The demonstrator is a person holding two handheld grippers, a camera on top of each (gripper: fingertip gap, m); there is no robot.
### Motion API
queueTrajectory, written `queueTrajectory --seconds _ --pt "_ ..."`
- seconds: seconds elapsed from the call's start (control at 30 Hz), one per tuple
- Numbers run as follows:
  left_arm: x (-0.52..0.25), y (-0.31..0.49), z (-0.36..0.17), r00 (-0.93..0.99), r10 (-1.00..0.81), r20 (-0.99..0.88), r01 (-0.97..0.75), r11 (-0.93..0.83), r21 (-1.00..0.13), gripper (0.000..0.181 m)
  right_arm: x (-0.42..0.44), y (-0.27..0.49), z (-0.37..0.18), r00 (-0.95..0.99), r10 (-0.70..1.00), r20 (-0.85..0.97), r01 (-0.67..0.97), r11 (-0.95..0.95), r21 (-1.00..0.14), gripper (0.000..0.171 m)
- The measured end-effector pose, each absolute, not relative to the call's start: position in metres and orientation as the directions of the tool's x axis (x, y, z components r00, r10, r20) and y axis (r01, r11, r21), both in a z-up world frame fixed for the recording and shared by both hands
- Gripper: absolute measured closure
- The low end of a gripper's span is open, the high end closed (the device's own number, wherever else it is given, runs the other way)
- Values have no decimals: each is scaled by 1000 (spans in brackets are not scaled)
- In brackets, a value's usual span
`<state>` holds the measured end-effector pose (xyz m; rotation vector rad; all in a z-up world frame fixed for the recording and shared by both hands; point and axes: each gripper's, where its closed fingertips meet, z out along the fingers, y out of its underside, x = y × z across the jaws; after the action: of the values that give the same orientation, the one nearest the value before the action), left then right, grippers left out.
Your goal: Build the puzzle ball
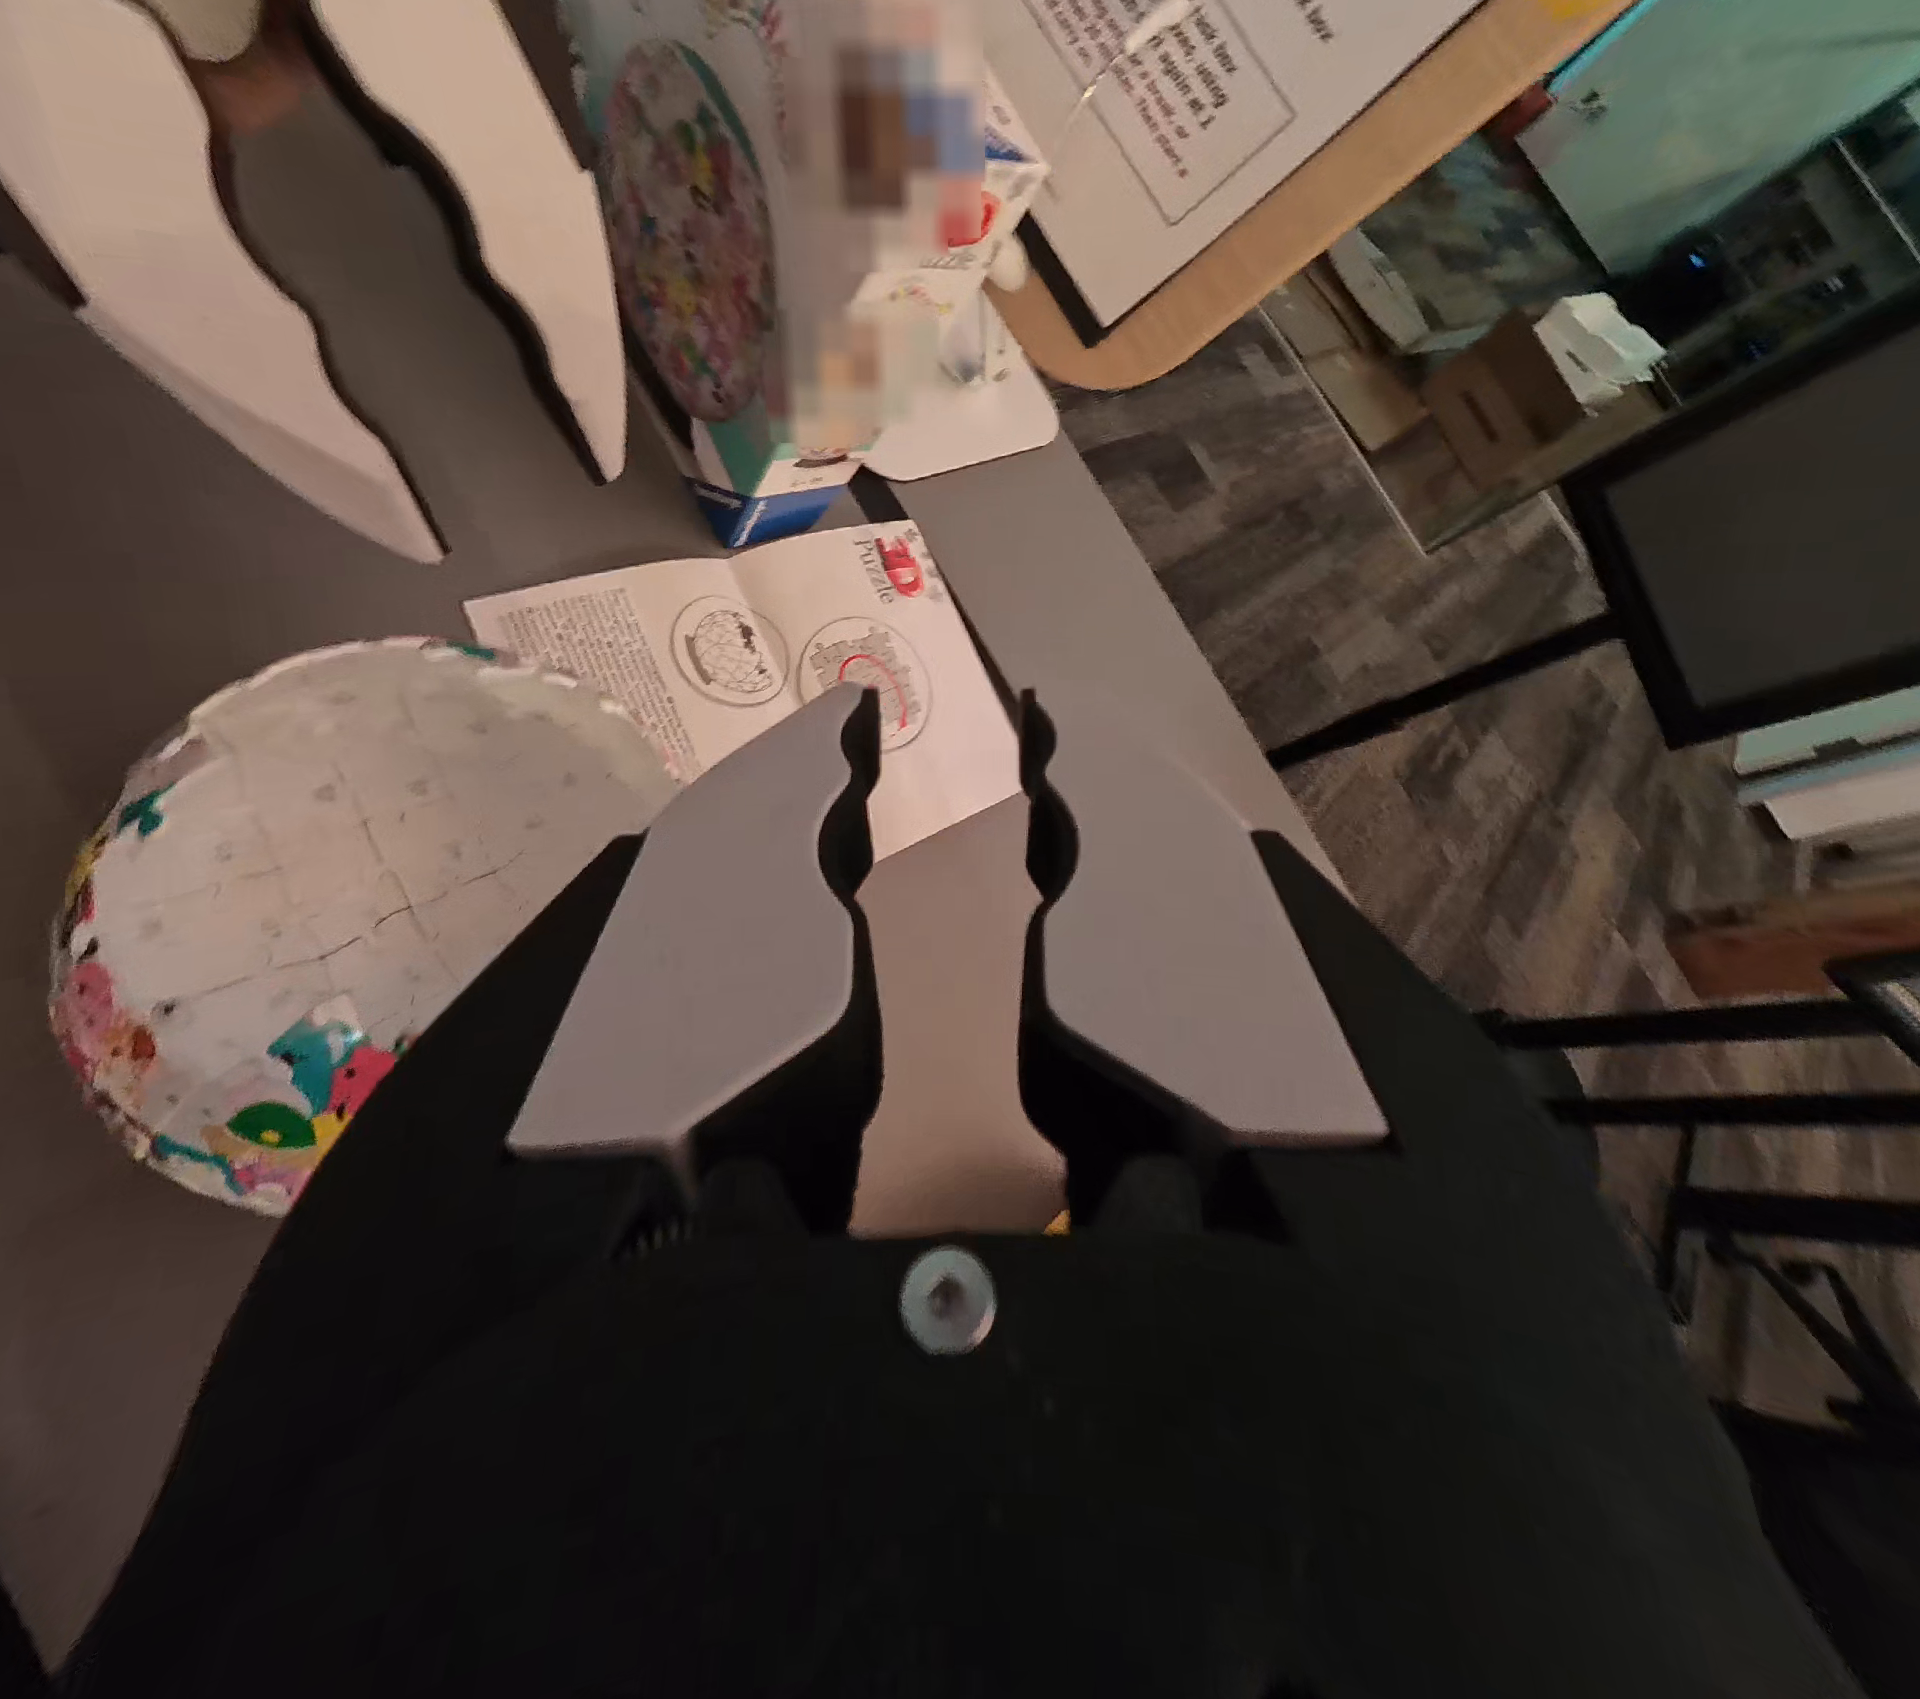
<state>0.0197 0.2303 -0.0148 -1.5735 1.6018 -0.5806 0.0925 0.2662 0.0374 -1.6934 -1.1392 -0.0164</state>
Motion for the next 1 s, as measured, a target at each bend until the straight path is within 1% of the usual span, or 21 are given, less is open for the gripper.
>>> queueTrajectory --seconds 0.07,0.17,0.23,0.3,0.37,0.43,0.47,0.53,0.63,0.73,0.83,0.87,0.93,1.0 --pt "18 234 -11 126 -959 -253 -610 126 -782 148 94 272 48 590 612 527 665 1 -747 145" --pt "17 236 3 198 -946 -255 -571 100 -814 148 103 277 57 658 508 555 656 -26 -754 145" --pt "12 243 15 271 -914 -303 -555 109 -825 148 109 280 59 665 441 602 679 -23 -734 144" --pt "5 250 25 347 -860 -375 -564 129 -816 148 122 288 59 679 341 650 706 -60 -706 140" --pt "-3 255 36 413 -798 -438 -572 147 -807 148 130 294 55 694 291 659 709 -114 -696 124" --pt "-9 258 50 478 -741 -471 -556 160 -816 147 134 299 57 710 230 666 701 -142 -699 123" --pt "-13 259 56 508 -718 -476 -544 162 -824 145 131 299 62 716 210 666 695 -123 -709 123" --pt "-20 261 65 560 -669 -488 -535 158 -830 135 121 297 71 726 195 659 682 -84 -726 126" --pt "-35 266 75 626 -571 -531 -546 165 -821 115 101 290 84 710 177 681 696 -33 -717 126" --pt "-48 269 82 670 -495 -554 -552 168 -817 97 83 283 90 713 153 685 697 -45 -715 124" --pt "-61 271 94 731 -449 -514 -505 151 -850 82 73 277 93 704 122 699 709 -62 -703 115" --pt "-63 271 98 745 -443 -498 -486 151 -861 77 71 275 93 707 118 697 706 -64 -705 108" --pt "-69 269 107 770 -416 -484 -457 169 -873 71 72 273 95 723 87 685 690 -80 -719 98" --pt "-74 267 115 788 -383 -482 -446 186 -876 66 73 271 100 754 57 654 656 -83 -750 96"
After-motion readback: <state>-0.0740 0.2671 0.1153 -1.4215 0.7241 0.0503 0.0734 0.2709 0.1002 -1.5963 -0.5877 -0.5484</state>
